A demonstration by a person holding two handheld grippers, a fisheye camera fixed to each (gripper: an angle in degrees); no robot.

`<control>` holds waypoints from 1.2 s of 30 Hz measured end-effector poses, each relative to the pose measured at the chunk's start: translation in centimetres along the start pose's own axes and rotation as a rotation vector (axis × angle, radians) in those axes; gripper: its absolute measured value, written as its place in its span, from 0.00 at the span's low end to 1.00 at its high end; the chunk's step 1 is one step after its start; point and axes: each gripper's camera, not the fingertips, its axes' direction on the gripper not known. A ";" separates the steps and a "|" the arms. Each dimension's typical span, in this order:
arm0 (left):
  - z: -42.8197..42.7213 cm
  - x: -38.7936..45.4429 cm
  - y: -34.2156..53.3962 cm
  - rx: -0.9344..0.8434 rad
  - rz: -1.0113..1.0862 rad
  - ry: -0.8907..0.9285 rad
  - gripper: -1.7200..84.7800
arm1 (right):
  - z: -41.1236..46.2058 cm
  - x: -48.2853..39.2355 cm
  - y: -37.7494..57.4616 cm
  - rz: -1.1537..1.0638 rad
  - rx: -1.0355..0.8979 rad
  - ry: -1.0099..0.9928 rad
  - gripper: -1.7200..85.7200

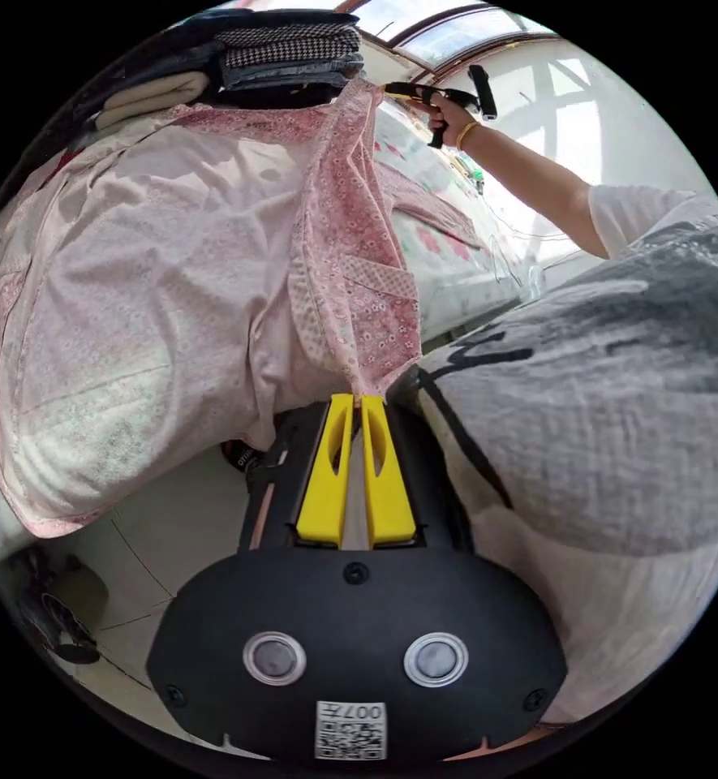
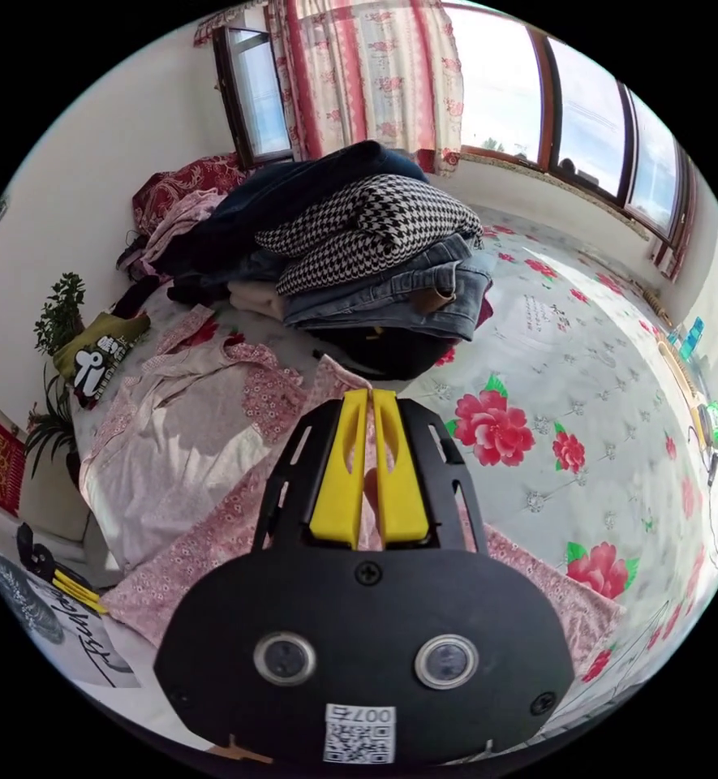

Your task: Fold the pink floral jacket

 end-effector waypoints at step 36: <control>5.9 -2.1 -4.8 -0.171 0.039 -0.188 0.01 | 3.7 -12.9 32.0 0.332 -0.590 -0.240 0.05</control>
